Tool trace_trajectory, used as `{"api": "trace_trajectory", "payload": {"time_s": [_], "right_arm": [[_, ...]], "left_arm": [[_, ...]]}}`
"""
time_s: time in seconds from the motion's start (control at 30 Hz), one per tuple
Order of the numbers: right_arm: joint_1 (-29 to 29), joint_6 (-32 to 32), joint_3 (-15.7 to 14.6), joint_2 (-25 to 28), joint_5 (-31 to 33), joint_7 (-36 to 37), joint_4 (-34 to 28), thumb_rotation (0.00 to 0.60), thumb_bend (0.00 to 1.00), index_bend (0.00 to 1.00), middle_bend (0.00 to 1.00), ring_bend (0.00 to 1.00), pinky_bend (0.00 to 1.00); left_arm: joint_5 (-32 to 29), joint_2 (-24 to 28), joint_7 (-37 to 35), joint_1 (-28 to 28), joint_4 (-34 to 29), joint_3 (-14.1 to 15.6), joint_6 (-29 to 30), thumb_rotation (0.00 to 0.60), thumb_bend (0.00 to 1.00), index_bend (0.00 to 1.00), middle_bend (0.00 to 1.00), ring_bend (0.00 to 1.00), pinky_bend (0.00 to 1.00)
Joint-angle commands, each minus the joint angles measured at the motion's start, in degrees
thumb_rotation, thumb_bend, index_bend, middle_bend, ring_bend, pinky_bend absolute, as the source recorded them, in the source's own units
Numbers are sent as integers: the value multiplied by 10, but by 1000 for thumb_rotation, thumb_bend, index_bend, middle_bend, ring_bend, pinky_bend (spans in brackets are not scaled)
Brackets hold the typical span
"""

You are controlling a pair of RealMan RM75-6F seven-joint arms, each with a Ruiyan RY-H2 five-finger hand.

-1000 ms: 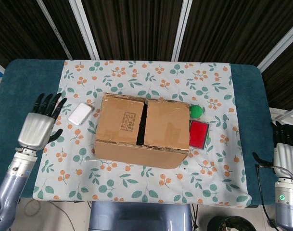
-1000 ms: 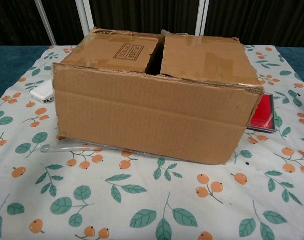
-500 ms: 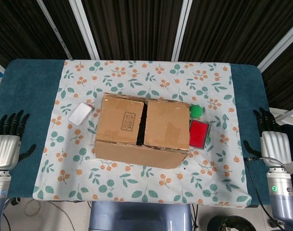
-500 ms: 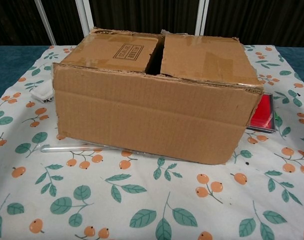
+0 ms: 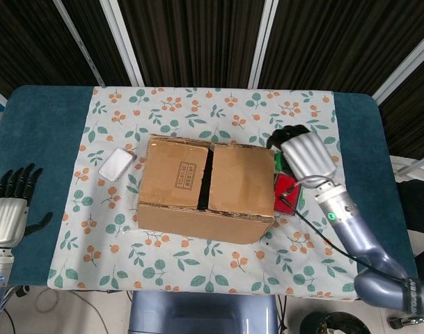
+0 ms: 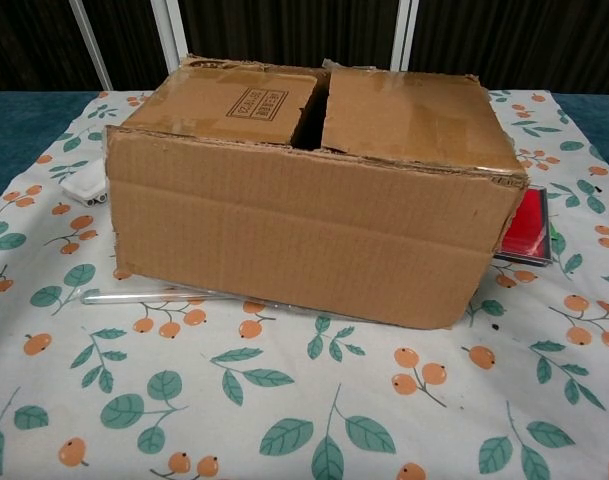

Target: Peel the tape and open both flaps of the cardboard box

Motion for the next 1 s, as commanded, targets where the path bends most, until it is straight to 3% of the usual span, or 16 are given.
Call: {"api": "trace_trajectory", "payload": {"time_s": [0.03, 0.4, 1.0], "right_arm": [[72, -60, 9, -52, 41, -33, 46, 600, 1000, 528, 462, 396, 387], [179, -128, -10, -153, 94, -46, 140, 600, 1000, 530, 463, 397, 387], [232, -144, -57, -207, 102, -45, 190, 600, 1000, 598, 513, 396, 387]], "left_arm": [[-4, 2, -7, 2, 1, -5, -7, 600, 192, 0, 0, 0, 0], [-4, 3, -19, 7, 3, -18, -26, 600, 193, 0, 0, 0, 0], [-12, 3, -25, 13, 4, -35, -51, 600, 192, 0, 0, 0, 0]]}}
